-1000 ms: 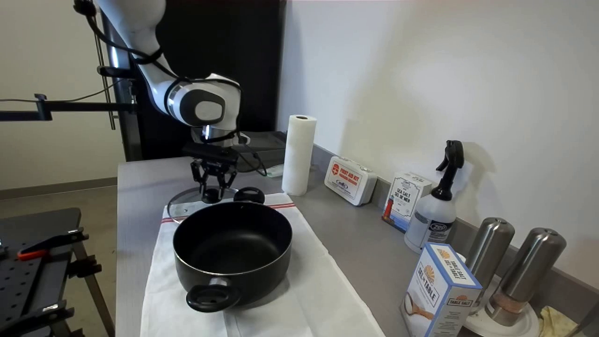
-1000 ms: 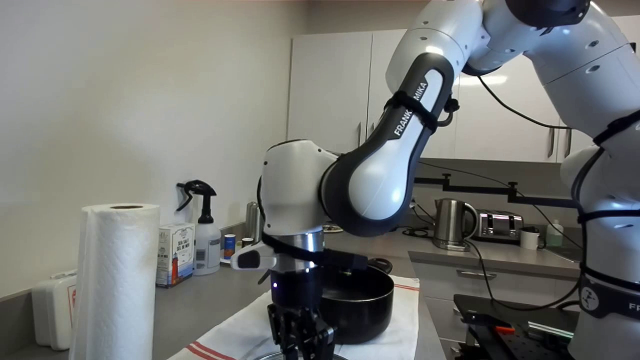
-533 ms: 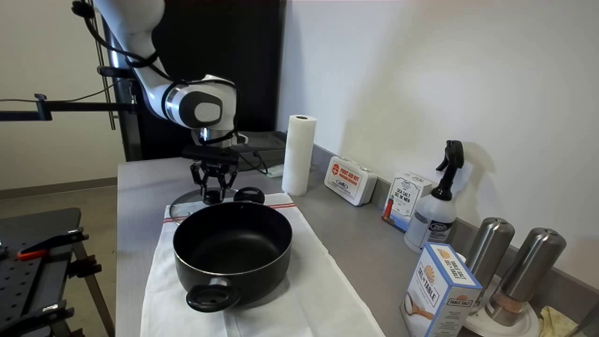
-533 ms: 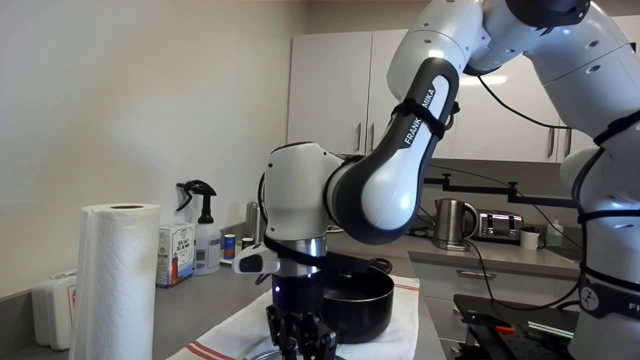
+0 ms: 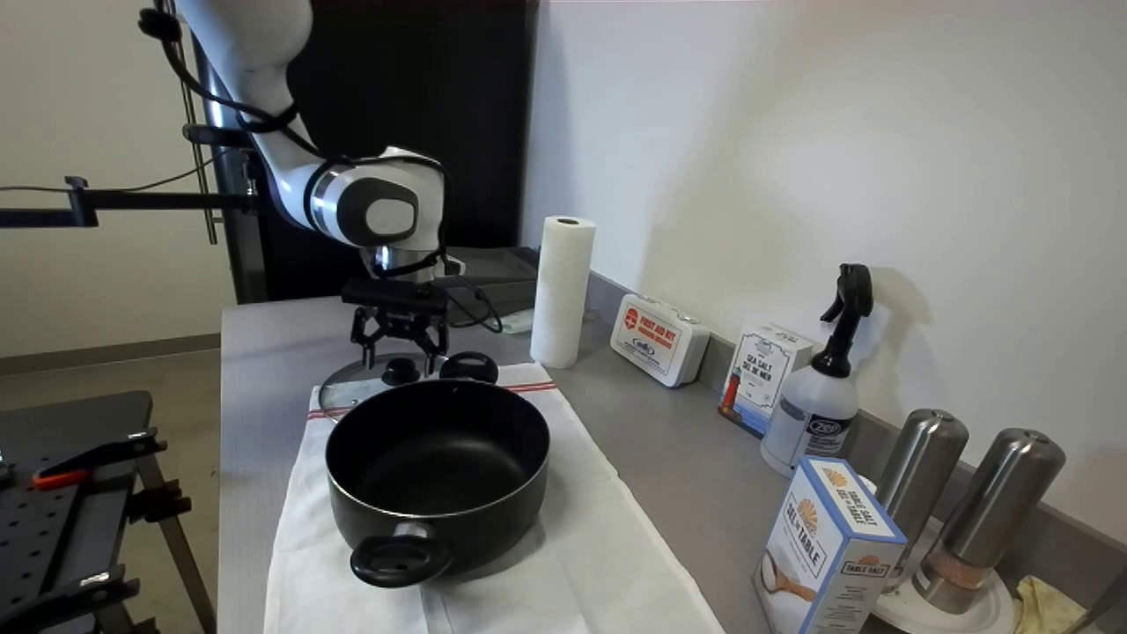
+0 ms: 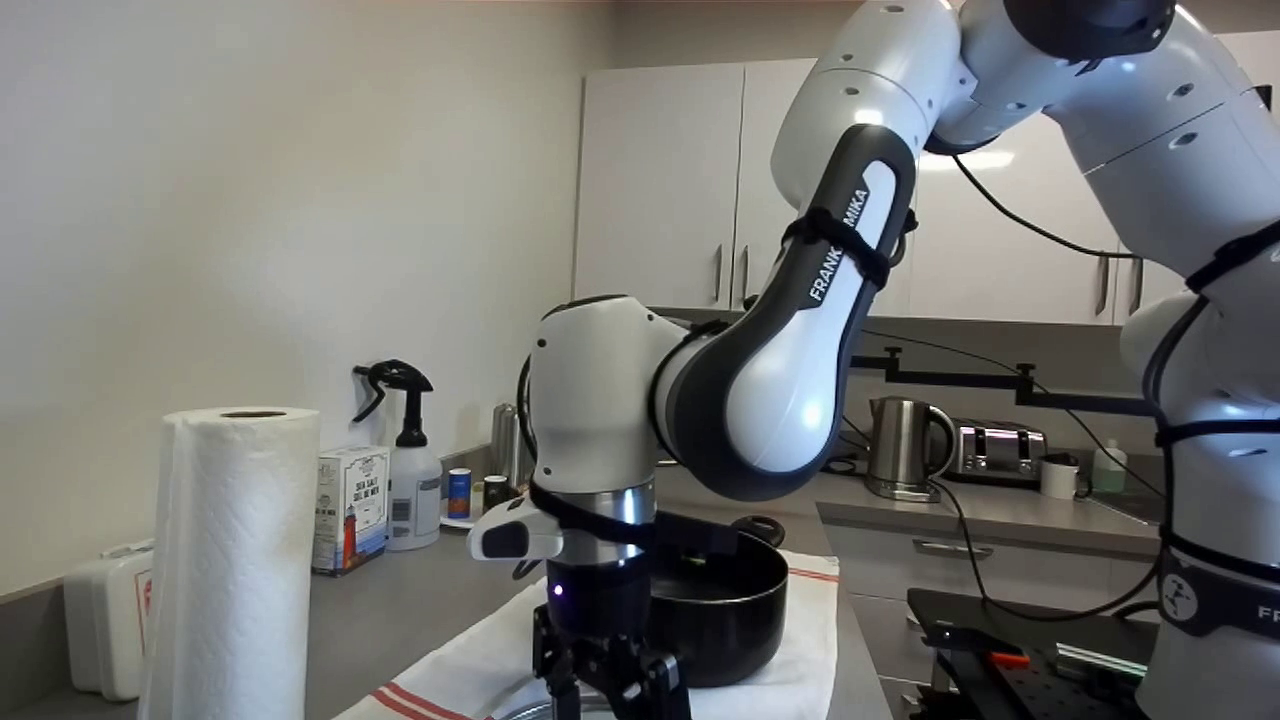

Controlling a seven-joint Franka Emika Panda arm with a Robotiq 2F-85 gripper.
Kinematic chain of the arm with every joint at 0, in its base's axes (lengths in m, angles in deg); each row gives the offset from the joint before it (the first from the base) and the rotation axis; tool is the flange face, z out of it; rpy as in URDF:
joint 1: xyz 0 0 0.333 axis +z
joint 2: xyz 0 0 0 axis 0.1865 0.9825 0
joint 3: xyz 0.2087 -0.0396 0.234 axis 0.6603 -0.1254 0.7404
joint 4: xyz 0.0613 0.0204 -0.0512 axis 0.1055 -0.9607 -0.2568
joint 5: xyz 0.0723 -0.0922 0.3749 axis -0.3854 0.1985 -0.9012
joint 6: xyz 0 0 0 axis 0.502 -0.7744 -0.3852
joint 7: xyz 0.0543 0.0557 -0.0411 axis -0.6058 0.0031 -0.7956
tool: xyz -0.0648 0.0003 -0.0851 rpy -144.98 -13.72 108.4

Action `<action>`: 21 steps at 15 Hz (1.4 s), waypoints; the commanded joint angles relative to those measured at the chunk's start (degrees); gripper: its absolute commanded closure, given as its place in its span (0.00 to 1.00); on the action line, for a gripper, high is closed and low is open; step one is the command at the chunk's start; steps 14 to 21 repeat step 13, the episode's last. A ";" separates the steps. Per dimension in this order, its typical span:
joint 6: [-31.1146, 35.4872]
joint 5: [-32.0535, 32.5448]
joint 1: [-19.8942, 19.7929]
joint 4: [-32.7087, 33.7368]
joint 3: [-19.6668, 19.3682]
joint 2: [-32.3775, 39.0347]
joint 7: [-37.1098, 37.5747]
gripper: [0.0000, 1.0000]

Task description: Remove the glass lid from the black pot and put it on the table

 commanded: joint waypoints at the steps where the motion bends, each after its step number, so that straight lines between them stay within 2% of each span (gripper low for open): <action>1: 1.05 -0.34 -0.95 -1.66 1.30 -2.47 -0.42 0.00; 6: 1.39 -1.81 -2.05 -3.85 3.18 -8.39 -1.41 0.00; 7: -0.56 -1.60 -1.60 -3.92 2.86 -9.86 -0.57 0.00; 13: -2.48 -6.88 -2.81 -6.53 4.22 -16.80 -4.56 0.00; 21: -2.48 -6.88 -2.81 -6.53 4.22 -16.80 -4.56 0.00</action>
